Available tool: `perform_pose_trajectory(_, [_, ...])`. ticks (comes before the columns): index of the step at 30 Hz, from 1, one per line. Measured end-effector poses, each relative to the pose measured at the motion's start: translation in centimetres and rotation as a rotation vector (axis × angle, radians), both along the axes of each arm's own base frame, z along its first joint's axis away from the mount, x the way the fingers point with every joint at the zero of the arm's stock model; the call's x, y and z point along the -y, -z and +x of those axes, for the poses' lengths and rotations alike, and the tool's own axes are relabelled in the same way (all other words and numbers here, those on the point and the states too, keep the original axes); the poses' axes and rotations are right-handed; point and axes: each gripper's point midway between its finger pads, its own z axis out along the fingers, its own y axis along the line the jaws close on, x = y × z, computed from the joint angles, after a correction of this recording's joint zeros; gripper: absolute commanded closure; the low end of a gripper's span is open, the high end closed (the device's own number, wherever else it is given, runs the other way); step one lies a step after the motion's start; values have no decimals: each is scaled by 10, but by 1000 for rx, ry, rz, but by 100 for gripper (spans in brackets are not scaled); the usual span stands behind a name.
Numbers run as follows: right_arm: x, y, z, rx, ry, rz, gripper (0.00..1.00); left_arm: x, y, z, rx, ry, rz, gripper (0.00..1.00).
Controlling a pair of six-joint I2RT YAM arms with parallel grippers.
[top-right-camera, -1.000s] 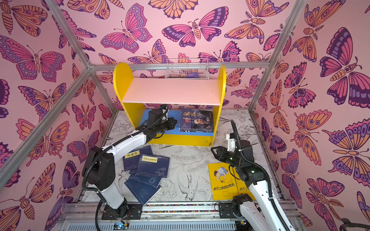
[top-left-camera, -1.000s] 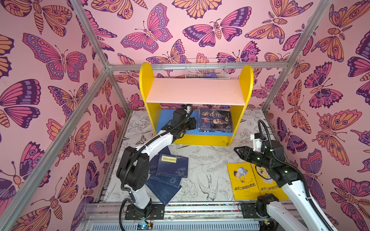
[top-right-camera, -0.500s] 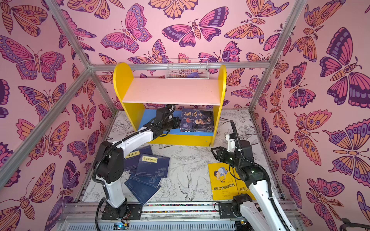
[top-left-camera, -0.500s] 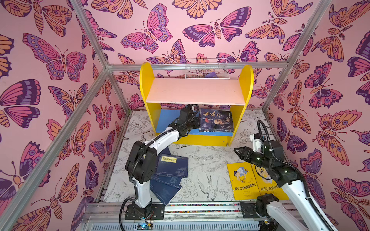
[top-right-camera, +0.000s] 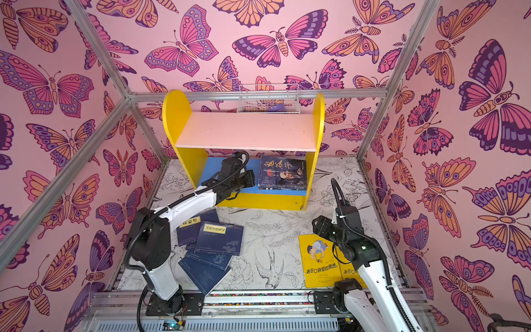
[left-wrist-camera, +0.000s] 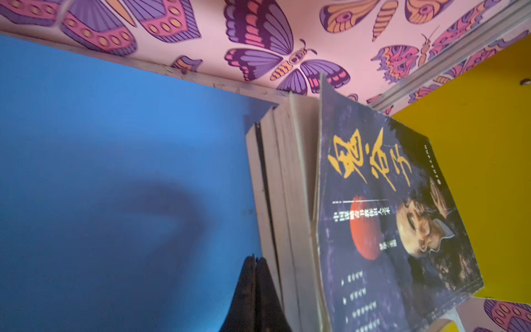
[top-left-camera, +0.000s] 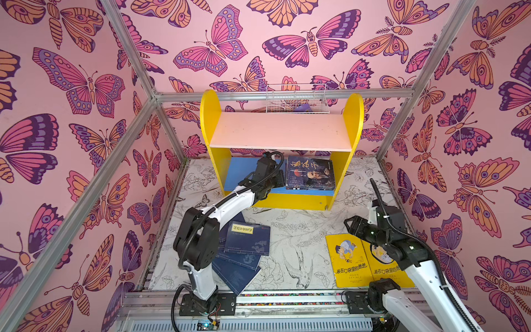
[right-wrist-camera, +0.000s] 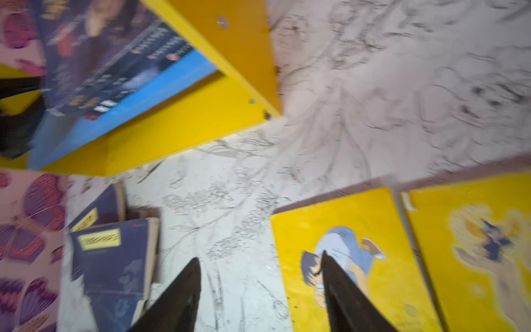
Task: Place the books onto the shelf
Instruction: 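Withdraw the left gripper from the shelf while the right gripper reaches to the yellow books, then grasp the yellow picture book edges with both grippers and lift it upright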
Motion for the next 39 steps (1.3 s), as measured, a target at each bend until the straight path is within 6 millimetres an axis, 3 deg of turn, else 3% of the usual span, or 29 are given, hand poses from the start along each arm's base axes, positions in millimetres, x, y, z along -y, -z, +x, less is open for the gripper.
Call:
perform_pose_trajectory(3, [26,25,-14,-86,120,-86,13,-22,-18,-23,27,-34,-2,100])
perform_pose_trajectory(6, [43,50,-28,-185,215,-148,13,-22,-19,-50,25,4,-16,100])
perform_pose_trajectory(10, [54,85,-44,-298,288,-183,15,10,23,-99,-86,184,-19,88])
perform_pose_trajectory(14, [52,122,-65,-392,297,-167,19,35,76,-151,-229,389,9,62])
perform_pose_trajectory(17, [46,133,-69,-422,276,-143,23,45,91,-171,-272,495,17,46])
perform_pose_trajectory(21, [38,133,-58,-431,233,-123,27,53,98,-183,-296,594,15,35])
perform_pose_trajectory(26, [9,130,-26,-387,113,-37,31,59,128,-188,-380,645,37,29])
perform_pose_trajectory(32, [-63,120,7,-309,-145,98,31,56,159,-193,-484,650,82,27])
perform_pose_trajectory(35, [-92,128,4,-342,-257,153,32,60,164,-192,-511,664,84,27])
perform_pose_trajectory(39, [-114,128,6,-366,-333,191,32,67,167,-192,-544,690,89,28])
